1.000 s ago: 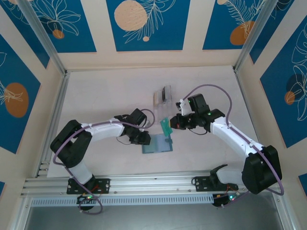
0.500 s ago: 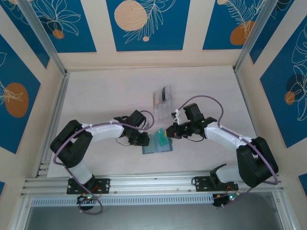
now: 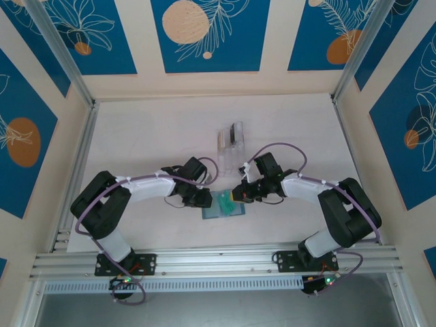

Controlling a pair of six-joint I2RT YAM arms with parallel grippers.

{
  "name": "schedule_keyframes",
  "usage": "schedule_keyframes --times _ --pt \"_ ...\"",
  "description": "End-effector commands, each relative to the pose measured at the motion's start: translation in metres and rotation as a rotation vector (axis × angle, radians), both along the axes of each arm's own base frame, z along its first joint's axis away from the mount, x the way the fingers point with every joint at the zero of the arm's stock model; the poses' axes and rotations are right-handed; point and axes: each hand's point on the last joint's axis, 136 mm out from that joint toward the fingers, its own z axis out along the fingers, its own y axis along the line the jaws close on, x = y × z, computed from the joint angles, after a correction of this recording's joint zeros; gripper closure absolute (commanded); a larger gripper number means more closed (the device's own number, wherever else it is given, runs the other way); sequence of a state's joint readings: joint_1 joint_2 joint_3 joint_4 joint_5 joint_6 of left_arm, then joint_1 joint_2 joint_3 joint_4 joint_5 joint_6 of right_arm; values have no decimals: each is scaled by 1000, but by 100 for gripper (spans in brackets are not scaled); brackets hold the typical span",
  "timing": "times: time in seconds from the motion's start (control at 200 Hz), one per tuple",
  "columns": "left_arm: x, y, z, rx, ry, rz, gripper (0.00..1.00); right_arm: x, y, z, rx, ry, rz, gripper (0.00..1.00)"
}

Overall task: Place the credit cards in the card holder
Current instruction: Insert the credit card into the card slot.

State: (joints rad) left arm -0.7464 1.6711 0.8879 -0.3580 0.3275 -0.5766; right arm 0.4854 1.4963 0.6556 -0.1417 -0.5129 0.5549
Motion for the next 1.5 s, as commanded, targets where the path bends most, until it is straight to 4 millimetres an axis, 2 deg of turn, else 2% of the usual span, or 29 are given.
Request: schedule_keyframes --times 0.0,0.7,1.135,1.496 --pt "-14 24 -20 99 56 26 82 -6 1 -4 3 16 14 100" --pt "-14 23 -22 87 66 34 82 0 -9 -10 -35 21 -8 100" --pt "-14 22 -22 81 69 37 82 -2 4 -12 -4 37 25 100" --pt "-16 23 -23 82 70 36 82 16 7 -15 -14 5 -33 100"
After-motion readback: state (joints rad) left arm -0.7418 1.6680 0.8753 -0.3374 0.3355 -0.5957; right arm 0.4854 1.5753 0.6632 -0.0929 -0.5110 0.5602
